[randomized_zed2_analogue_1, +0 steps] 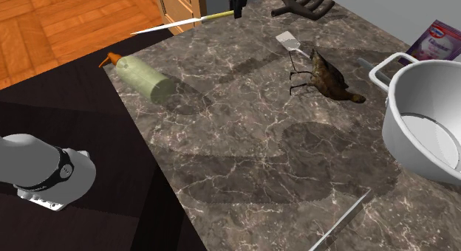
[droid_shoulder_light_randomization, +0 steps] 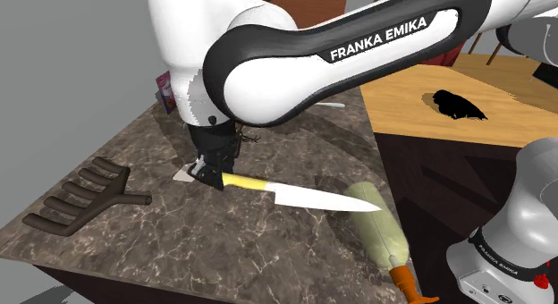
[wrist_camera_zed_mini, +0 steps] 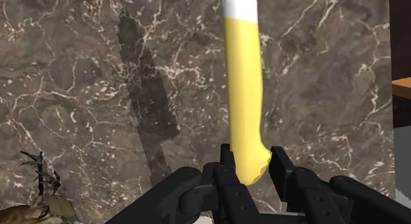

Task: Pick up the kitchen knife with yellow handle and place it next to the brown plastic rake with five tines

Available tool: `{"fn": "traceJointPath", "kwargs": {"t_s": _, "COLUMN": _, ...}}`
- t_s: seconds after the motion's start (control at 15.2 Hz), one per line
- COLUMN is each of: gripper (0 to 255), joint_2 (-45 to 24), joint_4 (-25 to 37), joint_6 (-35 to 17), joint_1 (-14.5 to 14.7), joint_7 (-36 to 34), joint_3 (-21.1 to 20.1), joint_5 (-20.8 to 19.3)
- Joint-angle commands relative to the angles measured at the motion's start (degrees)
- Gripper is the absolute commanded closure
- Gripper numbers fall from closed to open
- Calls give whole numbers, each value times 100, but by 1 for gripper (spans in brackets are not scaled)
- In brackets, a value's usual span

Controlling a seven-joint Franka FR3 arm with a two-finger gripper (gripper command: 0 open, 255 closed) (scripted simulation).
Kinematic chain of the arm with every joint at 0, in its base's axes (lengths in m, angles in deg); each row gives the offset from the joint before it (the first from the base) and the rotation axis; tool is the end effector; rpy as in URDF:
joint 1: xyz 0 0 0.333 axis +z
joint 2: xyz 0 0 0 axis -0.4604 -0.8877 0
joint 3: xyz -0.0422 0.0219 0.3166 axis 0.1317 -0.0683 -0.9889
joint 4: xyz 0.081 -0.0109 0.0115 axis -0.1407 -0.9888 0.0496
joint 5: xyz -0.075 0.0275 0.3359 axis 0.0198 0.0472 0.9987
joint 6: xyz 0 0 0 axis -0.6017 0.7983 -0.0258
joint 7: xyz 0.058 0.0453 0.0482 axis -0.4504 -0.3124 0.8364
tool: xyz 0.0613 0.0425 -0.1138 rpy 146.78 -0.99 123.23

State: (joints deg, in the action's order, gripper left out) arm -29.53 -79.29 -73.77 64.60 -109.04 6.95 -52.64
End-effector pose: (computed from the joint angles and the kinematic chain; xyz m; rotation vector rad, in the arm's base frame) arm 0.4259 0.4565 0.4398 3.0224 0.7484 0.0645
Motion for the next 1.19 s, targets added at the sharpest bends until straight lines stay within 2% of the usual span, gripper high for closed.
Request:
{"fn": "traceJointPath", "kwargs": {"t_s": 0.0, "gripper": 255, "joint_2": -28, "joint_4": -83, "joint_6": -108, "joint_1": 21, "joint_7": -46, "joint_3": -4, "joint_5": -15}}
{"fn": "traceJointPath", "kwargs": {"t_s": 1.12, "gripper": 255, "joint_2": -433, "joint_4": -819, "joint_6": -1235, "joint_1": 33, "joint_7": -179, "joint_3": 58, "joint_5": -158}}
